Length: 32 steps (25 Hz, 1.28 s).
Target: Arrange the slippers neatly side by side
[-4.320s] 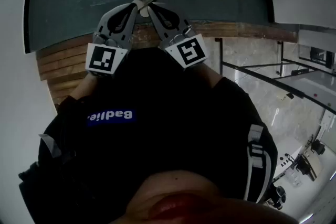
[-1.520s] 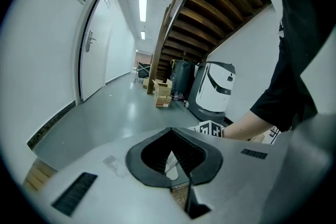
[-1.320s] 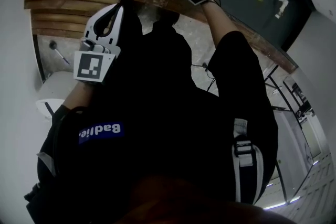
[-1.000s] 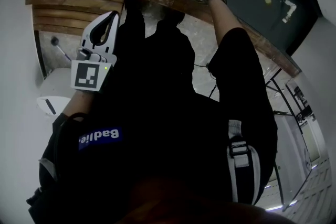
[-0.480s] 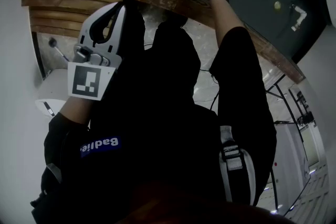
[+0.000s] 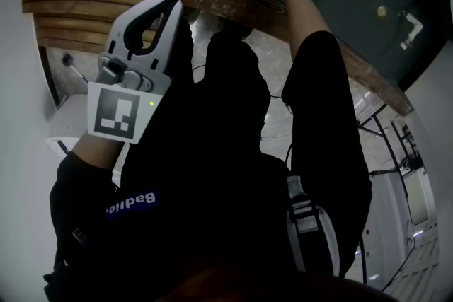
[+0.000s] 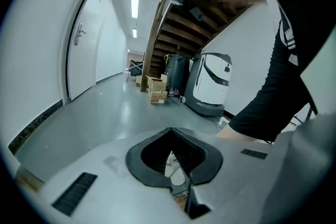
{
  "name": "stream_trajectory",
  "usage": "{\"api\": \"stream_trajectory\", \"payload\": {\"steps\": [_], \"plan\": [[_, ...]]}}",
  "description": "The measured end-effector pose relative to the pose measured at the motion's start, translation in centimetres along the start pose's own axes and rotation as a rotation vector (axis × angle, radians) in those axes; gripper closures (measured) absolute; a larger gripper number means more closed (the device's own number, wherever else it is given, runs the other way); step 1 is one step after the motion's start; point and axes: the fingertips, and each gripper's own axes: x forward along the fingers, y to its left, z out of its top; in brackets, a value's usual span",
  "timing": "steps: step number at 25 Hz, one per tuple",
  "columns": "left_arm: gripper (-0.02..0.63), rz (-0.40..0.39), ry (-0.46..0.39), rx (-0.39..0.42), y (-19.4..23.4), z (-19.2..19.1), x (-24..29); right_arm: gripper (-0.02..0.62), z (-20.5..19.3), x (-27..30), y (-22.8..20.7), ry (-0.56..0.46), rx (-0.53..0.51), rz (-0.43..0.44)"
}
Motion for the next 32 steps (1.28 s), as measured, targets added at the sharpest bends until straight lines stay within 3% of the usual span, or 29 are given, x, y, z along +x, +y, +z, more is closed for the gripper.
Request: {"api": "stream_trajectory", "payload": {"steps": [3, 7, 12, 18, 19, 21, 26, 32], "plan": [[0.606, -0.004, 0.010, 0.009, 0.6, -0.6, 1.8, 0.408, -0.5, 1.8, -0.1, 0.021, -0.054, 0.032], [0.606, -0.003, -0.002, -0.012, 1.7, -3.0, 3.0, 0.408, -1.4, 4.4, 0.2, 0.064, -0.110, 0.084], [0.606, -0.015, 0.025, 0.001, 2.6, -4.0, 4.4, 0.408, -1.7, 6.6, 0.6, 0.091, -0.207, 0.091], [0.606, 0.007, 0.029, -0.030, 3.5, -4.7, 5.5, 0.410, -3.5, 8.6, 0.7, 0.214, -0.380, 0.088], [0.606, 0.008, 0.029, -0.033, 3.5, -4.9, 5.4, 0.425, -3.7, 8.7, 0.8, 0.223, -0.404, 0.085], [0.606, 0.006, 0.029, -0.038, 3.4, -5.0, 5.4, 0.579, -3.7, 8.5, 0.8, 0.220, -0.440, 0.072], [0.606, 0.004, 0.041, -0.039, 3.3, -5.0, 5.5, 0.586, -3.4, 7.9, 0.6, 0.190, -0.521, 0.042], [0.606, 0.014, 0.015, -0.036, 3.7, -4.4, 6.0, 0.586, -1.1, 7.0, 0.4, 0.097, -0.775, 0.003]]}}
